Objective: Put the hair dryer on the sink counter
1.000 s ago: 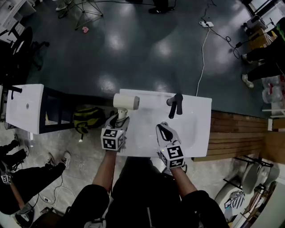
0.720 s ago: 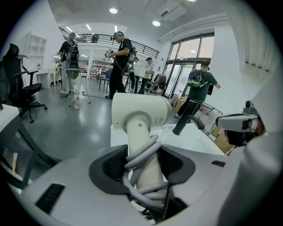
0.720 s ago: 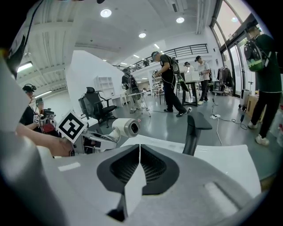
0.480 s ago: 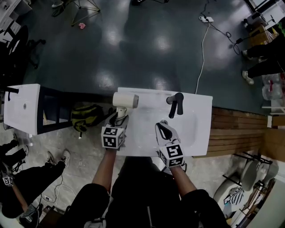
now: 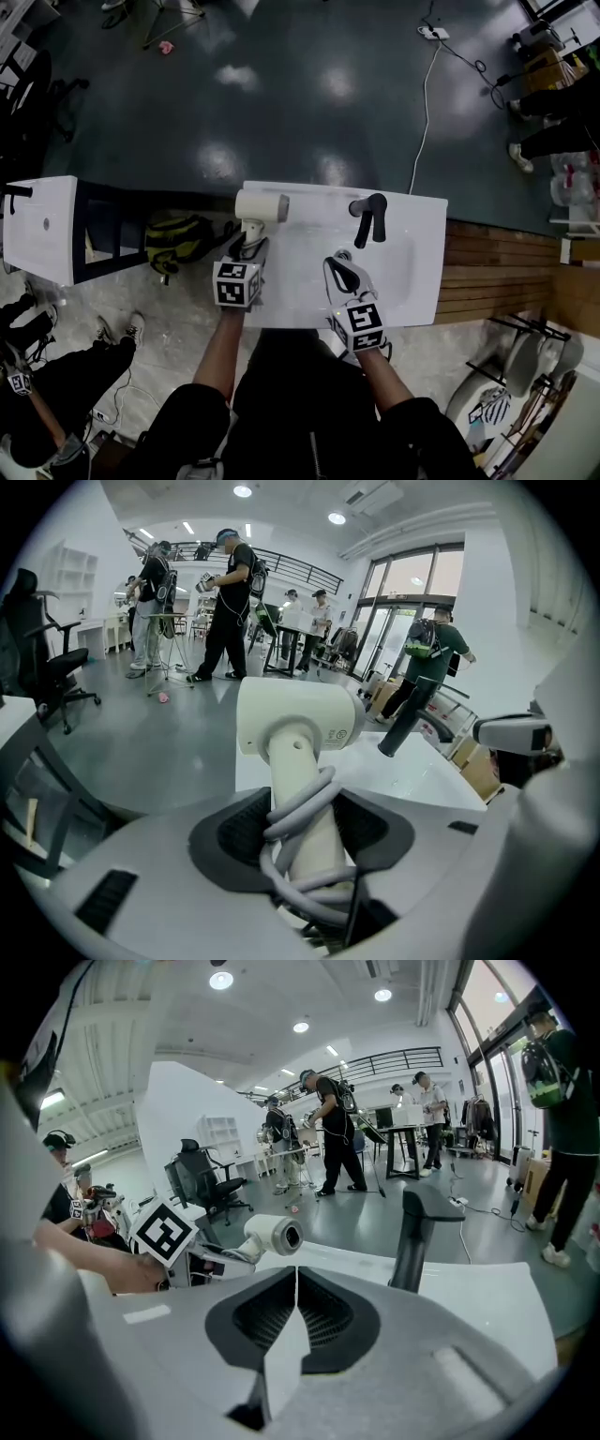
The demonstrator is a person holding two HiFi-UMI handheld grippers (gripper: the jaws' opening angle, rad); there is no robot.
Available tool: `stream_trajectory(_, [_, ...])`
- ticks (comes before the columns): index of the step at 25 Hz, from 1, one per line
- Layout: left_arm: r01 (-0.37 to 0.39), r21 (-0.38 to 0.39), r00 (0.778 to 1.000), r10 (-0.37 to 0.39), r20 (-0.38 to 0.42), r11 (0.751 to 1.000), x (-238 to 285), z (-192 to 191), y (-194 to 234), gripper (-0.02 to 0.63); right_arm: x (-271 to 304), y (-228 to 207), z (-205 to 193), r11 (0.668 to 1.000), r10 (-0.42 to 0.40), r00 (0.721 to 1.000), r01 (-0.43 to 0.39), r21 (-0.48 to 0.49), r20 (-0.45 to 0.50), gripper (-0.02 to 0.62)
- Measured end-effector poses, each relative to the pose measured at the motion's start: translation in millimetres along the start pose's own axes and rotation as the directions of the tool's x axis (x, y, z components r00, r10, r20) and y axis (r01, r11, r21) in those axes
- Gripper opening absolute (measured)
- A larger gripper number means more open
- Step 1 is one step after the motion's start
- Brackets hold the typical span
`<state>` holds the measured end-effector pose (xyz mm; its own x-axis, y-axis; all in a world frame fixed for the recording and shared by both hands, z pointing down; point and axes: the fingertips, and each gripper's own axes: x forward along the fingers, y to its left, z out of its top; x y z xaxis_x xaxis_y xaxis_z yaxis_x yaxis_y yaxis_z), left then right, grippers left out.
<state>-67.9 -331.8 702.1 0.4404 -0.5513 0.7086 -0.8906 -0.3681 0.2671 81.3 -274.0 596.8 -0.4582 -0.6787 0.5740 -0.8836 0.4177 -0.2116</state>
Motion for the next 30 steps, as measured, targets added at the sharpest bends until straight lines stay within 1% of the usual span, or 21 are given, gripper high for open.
stream_trajectory(9, [-0.02,-0.012,0.999,0.019,-0.034,1.0,11.2,-5.9,9.3,0.204,7.2,-0.6,-3.2,1.0,0.002,1.0,-0.002,0.001,-0.019,0.005])
stream_trajectory(15, [-0.039,-0.007,0.998,0.038,-0.054,0.999,17.5,-14.5,13.1,0.204,9.4,-0.7,-7.2,1.0,0.002,0.999,-0.002,0.001,-0.035,0.005])
stream_trajectory(30, [-0.067,-0.003,0.996,0.067,-0.061,0.998,28.4,-15.3,21.6,0.204,6.8,-2.0,-12.5,1.0,-0.013,0.999,0.013,0.015,-0.04,0.005])
